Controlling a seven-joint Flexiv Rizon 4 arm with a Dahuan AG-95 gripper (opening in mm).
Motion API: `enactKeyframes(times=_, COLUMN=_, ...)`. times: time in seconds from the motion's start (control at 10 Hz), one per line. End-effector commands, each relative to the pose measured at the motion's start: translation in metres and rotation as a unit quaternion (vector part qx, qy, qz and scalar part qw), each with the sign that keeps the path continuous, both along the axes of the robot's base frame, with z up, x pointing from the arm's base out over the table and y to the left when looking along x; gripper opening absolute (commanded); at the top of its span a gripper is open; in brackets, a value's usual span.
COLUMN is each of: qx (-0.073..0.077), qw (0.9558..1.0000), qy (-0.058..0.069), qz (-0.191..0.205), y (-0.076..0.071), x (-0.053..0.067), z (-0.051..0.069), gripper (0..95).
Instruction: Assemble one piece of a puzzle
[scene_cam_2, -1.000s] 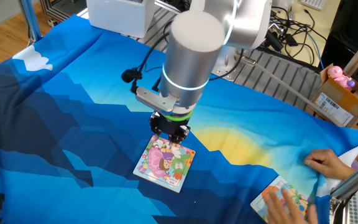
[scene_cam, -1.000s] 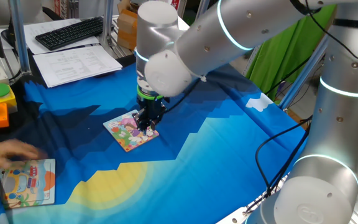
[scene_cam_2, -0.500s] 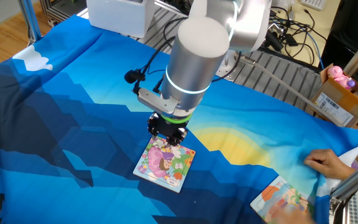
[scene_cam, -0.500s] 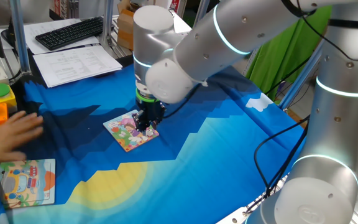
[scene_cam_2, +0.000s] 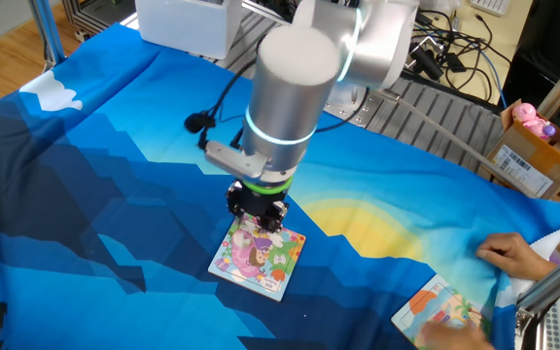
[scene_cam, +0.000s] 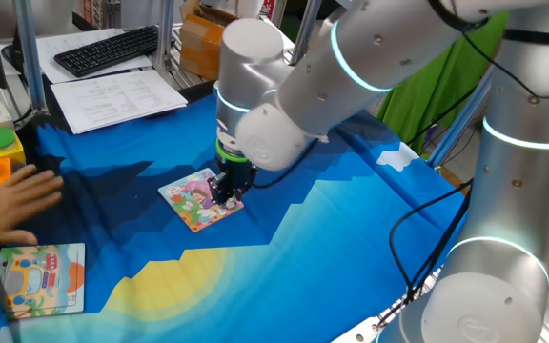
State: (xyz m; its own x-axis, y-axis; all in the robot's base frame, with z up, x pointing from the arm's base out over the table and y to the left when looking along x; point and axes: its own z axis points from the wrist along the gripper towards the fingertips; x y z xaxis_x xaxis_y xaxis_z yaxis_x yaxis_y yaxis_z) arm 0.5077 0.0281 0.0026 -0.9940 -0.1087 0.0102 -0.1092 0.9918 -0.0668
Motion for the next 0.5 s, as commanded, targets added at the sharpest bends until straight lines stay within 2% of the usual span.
enactKeyframes(times=0.1, qx=0.0, qw=0.9999, qy=0.011, qz=0.002, y=0.0007, x=-0.0003, z=0.0067, gripper=38.0)
enactKeyframes(times=0.4, qx=0.005, qw=0.9999, qy=0.012, qz=0.004, y=-0.0008, x=-0.0004, z=0.0093, gripper=38.0)
enactKeyframes(times=0.5, qx=0.018, qw=0.9998, qy=0.012, qz=0.0, y=-0.0029, x=0.0016, z=0.0117, gripper=19.0)
